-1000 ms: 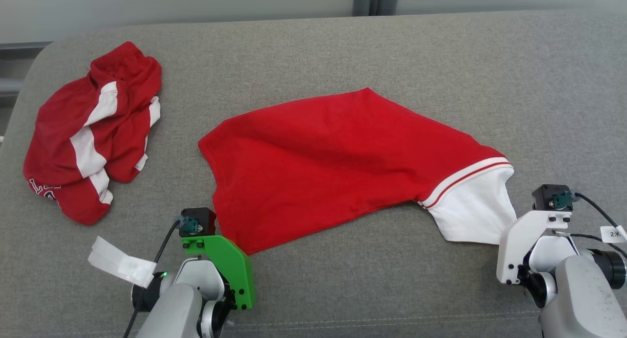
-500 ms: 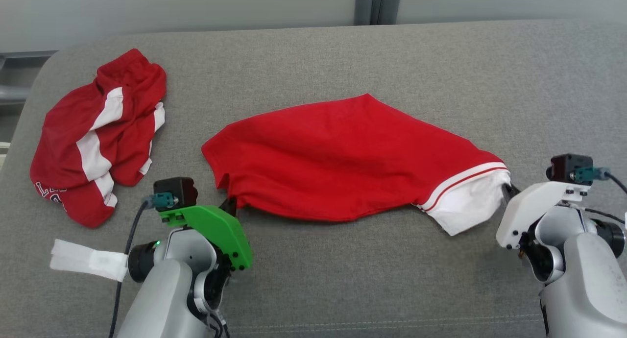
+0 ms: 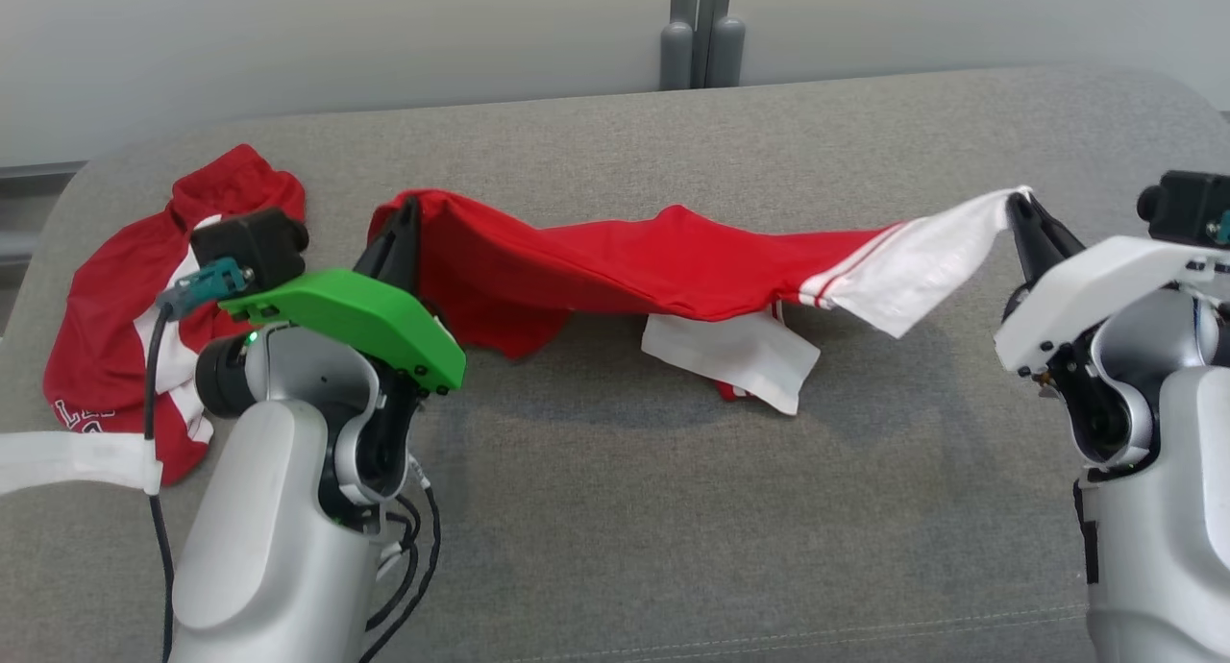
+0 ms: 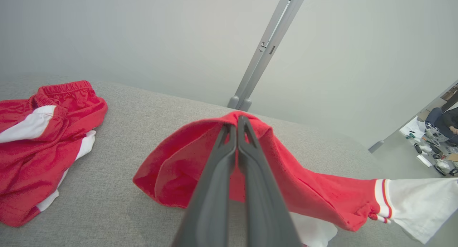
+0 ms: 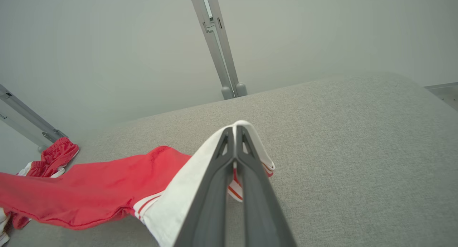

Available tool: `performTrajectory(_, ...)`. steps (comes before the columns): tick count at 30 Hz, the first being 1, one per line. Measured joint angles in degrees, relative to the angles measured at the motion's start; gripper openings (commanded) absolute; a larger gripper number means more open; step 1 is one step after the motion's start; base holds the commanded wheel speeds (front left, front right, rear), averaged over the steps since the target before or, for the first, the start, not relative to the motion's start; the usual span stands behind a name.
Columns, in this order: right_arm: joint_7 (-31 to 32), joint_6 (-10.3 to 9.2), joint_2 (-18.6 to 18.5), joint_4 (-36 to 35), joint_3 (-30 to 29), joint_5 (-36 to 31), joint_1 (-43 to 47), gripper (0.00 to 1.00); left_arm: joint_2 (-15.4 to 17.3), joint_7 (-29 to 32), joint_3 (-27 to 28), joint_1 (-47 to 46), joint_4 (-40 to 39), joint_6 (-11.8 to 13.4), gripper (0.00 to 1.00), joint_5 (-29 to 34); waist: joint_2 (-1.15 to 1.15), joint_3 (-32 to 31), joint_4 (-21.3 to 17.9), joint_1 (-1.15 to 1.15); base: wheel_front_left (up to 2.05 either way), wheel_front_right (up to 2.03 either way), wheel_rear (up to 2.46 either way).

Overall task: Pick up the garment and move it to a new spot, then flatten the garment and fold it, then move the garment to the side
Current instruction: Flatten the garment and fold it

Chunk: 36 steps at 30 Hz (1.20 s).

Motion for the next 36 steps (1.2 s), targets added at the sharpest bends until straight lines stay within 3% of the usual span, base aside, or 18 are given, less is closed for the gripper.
performTrajectory(9,6.8,0.0,0.0,-5.3,5.1,5.3,-11.0,0.0,2.2,-0.3,-0.1,-10.0,-1.6,0.6,0.0,3.3,0.0,1.5,-1.4,0.0,0.0,0.0,0.0)
performTrajectory(18,8.8,0.0,-0.3,4.9,5.4,6.8,-30.9,0.0,4.8,-3.1,-0.2,-28.2,3.1,0.2,0.0,8.5,0.0,9.1,-2.3,0.0,0.0,0.0,0.0)
performTrajectory(25,1.4,-0.01,-0.1,15.7,2.1,3.6,-49.5,0.0,4.0,-10.7,0.0,-44.0,10.7,-0.6,0.0,11.2,0.0,18.0,-2.9,0.01,0.0,0.0,0.0)
performTrajectory(32,-13.0,-0.01,-0.1,24.8,-4.1,-0.5,-67.6,0.0,4.1,-22.3,0.8,-57.0,18.5,-1.8,0.0,13.3,0.0,26.8,-3.6,0.01,0.0,0.0,0.0)
performTrajectory(36,-19.1,-0.01,-0.1,29.6,-3.9,-3.6,-74.5,0.0,3.9,-26.1,0.9,-61.9,22.4,-3.4,0.0,13.8,0.0,30.7,-4.0,0.01,0.0,0.0,0.0)
